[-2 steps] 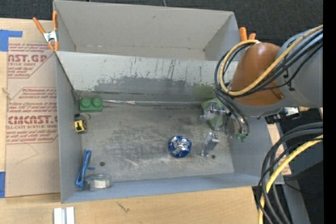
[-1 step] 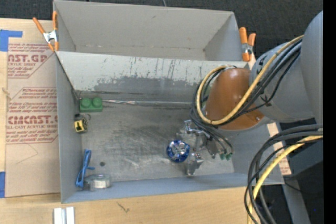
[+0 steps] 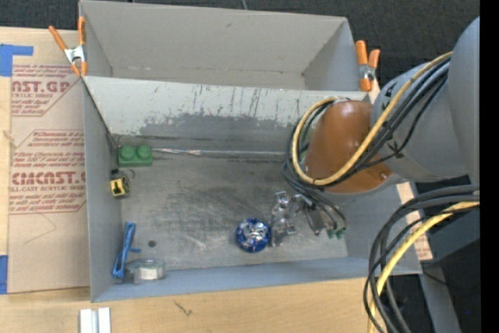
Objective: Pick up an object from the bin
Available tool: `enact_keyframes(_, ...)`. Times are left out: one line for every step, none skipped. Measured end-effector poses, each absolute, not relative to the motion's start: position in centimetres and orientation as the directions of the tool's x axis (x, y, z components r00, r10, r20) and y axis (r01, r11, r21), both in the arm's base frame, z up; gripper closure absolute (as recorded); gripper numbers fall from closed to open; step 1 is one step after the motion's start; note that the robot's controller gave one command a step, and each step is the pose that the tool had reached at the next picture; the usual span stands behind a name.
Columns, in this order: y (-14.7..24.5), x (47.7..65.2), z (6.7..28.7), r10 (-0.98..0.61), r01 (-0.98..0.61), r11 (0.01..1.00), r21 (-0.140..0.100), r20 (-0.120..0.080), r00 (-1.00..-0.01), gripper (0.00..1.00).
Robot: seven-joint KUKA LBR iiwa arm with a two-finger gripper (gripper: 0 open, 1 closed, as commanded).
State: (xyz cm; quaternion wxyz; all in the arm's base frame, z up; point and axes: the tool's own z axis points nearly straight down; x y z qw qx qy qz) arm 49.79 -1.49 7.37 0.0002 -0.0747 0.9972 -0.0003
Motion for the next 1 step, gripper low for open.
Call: enact_keyframes(-1.45,49.72,7.16,-0.149,-0.149,0.989,-0.001,-0.003,-0.989,0.0)
